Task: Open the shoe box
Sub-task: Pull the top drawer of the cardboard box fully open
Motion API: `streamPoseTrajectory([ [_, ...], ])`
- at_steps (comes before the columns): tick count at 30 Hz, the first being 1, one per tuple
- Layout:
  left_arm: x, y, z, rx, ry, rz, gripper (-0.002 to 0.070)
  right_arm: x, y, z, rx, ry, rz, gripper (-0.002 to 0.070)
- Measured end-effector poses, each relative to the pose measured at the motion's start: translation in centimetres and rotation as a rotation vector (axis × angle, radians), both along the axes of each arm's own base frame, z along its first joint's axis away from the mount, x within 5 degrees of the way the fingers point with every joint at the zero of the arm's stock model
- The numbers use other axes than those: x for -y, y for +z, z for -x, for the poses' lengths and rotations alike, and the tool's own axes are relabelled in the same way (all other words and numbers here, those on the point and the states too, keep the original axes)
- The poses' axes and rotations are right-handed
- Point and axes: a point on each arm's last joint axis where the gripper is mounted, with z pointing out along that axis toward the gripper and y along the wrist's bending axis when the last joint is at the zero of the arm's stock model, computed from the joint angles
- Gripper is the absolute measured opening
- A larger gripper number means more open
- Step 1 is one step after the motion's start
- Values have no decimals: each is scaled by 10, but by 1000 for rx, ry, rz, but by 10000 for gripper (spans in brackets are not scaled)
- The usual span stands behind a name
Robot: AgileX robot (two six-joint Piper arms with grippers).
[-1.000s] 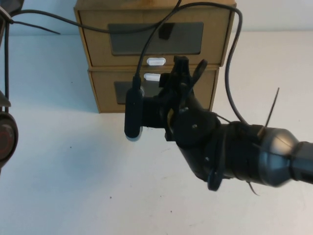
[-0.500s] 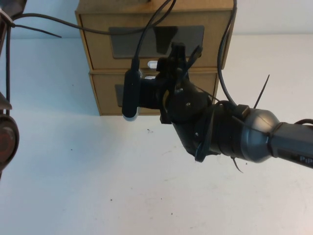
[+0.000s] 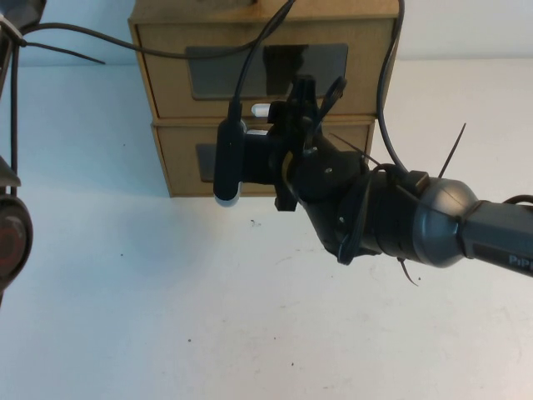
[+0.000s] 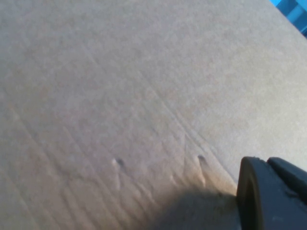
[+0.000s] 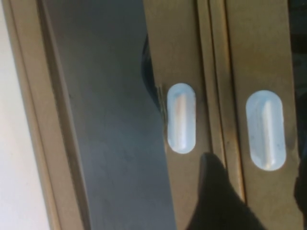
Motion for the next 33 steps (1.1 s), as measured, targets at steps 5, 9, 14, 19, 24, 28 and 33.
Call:
streamPoseTrajectory([
  [5,0,0,0,-17,13,11,-5,-1,0,0,-4,12,-2,319],
  [9,0,0,0,-25,19,17,-5,-4,0,1,-13,49,-3,319],
  [14,0,0,0,-27,21,19,-5,-9,6,-3,8,63,-13,315],
  [19,0,0,0,-27,21,19,-5,-11,6,-6,15,53,-10,312],
  [24,0,0,0,-27,21,19,-5,-7,0,-11,13,44,16,281],
  [28,0,0,0,-27,21,19,-5,1,-4,-19,9,20,28,258],
  [33,0,0,0,-26,22,20,-5,3,-4,-23,8,18,26,251],
])
